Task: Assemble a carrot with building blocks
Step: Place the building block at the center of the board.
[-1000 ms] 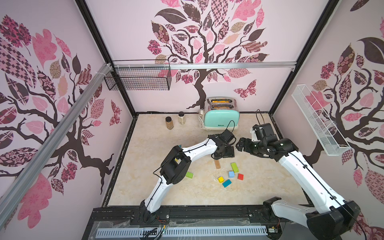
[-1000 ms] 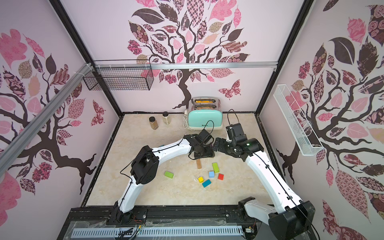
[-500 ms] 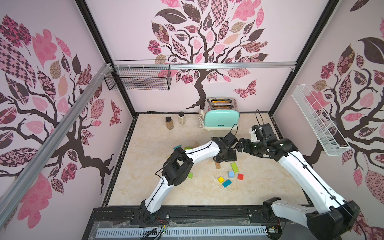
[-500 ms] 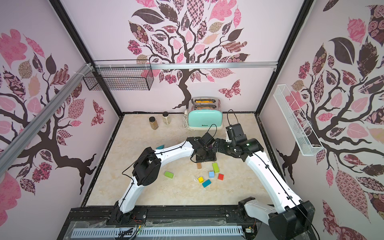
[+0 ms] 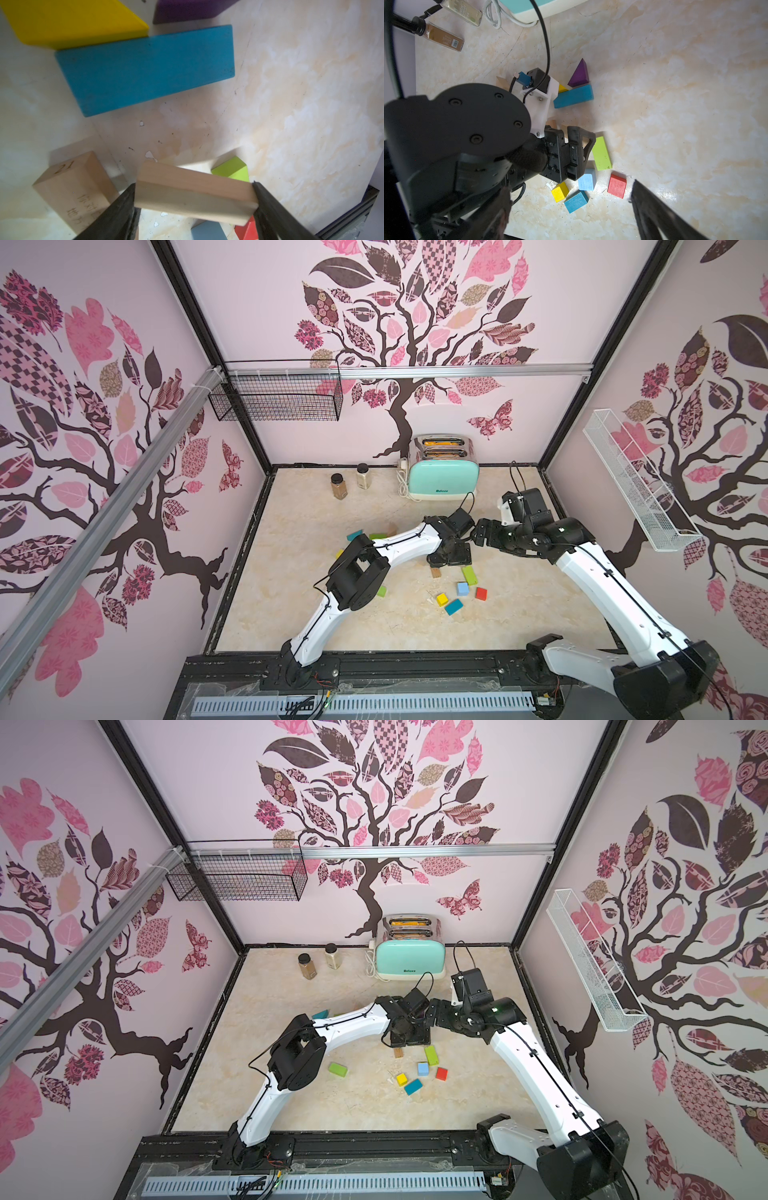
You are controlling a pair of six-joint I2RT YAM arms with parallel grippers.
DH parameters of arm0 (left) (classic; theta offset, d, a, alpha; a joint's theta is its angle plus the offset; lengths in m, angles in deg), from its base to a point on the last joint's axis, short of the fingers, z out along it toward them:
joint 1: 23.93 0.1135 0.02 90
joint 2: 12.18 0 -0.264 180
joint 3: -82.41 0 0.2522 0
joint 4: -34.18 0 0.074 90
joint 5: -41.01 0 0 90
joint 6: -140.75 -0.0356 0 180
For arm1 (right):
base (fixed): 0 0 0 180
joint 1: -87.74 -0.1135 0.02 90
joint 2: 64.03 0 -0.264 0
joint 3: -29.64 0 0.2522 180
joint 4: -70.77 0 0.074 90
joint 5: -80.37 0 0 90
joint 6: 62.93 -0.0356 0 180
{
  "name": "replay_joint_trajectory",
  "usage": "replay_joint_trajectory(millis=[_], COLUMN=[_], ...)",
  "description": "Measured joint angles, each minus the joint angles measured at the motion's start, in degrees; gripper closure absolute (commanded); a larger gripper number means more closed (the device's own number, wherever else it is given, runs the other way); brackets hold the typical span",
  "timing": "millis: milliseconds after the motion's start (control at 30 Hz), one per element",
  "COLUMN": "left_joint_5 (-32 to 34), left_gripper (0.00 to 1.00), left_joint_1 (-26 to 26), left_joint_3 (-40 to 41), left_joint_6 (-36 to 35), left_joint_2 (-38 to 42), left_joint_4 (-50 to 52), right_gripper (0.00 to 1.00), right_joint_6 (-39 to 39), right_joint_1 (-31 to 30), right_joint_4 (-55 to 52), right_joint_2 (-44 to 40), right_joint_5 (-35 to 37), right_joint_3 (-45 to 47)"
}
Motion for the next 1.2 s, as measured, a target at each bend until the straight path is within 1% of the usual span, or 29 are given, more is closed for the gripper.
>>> replay_joint_trajectory(millis=[267, 300, 467, 567, 733, 900, 1033, 1200], left_joint_5=[0.02, 0.00, 0.00, 0.17, 0.90, 1.49, 2.56, 2.56], left_gripper=[0.09, 0.02, 0.02, 0.02, 0.02, 0.02, 0.02, 0.02], left_joint_1=[0.28, 0.33, 0.39, 0.48, 1.18, 2.91, 4.09, 4.81], left_joint_3=[1.25, 1.40, 2.82, 5.90, 13.46, 22.91, 29.92, 35.41], left_joint_6=[0.22, 0.13, 0.02, -0.15, -0.44, -0.92, -2.25, -2.58], left_joint_2=[0.09, 0.17, 1.29, 3.98, 13.66, 26.16, 34.84, 41.83], left_joint_4=[-0.94, -1.20, -2.14, -2.56, -4.11, -7.89, -10.56, -13.49], right_gripper=[0.06, 0.06, 0.07, 0.13, 0.27, 0.36, 0.38, 0.36], right_joint_6=[-0.04, -0.04, -0.04, -0.07, -0.09, -0.11, -0.04, -0.07], right_joint_1=[0.00, 0.00, 0.00, 0.00, 0.02, 0.02, 0.00, -0.46], right_joint_4=[0.00, 0.00, -0.02, -0.09, -0.26, 0.24, 1.57, 4.61], right_joint_2=[0.00, 0.00, 0.00, 0.00, 0.22, 4.00, 10.10, 16.92], right_joint_5=[-0.09, -0.09, 0.00, 0.44, 1.01, 0.61, -0.81, -2.12], right_joint_3=[0.00, 0.00, 0.02, 0.02, 0.68, 3.85, 7.39, 10.67])
